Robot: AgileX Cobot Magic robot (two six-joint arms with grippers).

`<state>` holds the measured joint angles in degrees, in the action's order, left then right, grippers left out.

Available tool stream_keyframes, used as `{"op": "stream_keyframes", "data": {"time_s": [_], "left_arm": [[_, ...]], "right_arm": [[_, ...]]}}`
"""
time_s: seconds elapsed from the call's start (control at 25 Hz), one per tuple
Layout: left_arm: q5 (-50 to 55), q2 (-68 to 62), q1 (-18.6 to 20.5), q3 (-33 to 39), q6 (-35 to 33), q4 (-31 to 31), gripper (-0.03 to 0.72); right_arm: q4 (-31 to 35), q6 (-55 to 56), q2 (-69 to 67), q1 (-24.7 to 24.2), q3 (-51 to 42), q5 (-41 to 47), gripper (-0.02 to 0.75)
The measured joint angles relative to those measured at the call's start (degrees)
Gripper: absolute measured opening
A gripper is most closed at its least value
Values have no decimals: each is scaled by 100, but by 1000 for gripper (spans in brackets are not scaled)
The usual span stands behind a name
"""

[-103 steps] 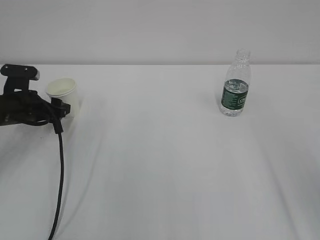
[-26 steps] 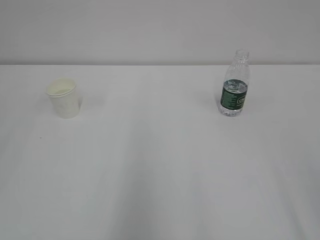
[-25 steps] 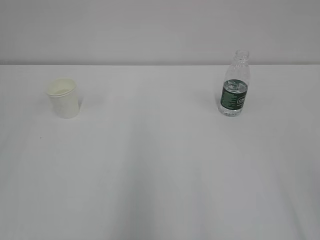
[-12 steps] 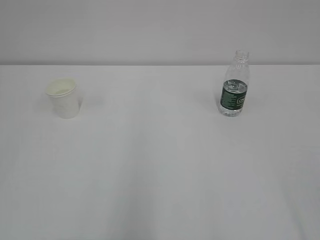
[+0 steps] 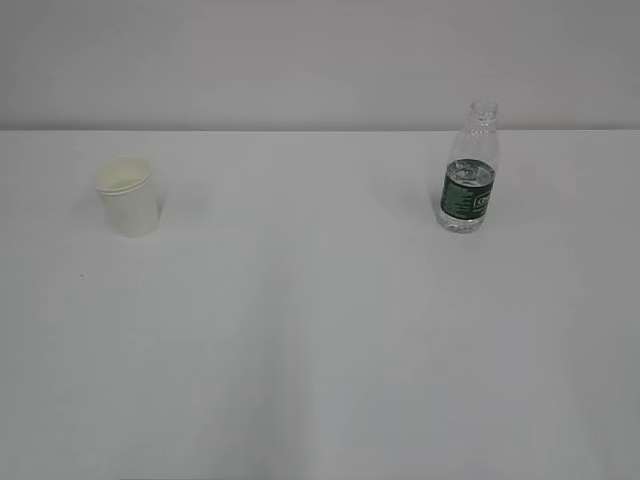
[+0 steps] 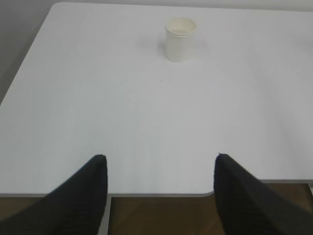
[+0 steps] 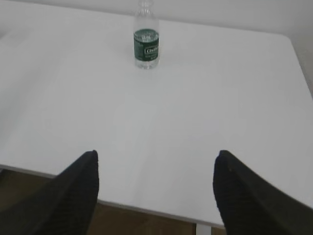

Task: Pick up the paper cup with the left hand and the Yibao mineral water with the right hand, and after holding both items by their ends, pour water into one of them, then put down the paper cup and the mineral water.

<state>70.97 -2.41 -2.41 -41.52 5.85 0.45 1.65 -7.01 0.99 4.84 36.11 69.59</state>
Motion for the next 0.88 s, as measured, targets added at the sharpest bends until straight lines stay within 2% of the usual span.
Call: {"op": "stream_keyframes", "data": {"time_s": [0.4,0.76,0.88], "left_arm": [[52,174,0,848,-40,-100,464],[-257,174,0,967,-264,-113,436],[-365,174,0,1001,-289,-113,435]], "right_arm": [[-13,38,0,0,-520,3,554],[-55,124,0,0,-534,-24,552],[-356,458,0,0,-534,54,552]]}}
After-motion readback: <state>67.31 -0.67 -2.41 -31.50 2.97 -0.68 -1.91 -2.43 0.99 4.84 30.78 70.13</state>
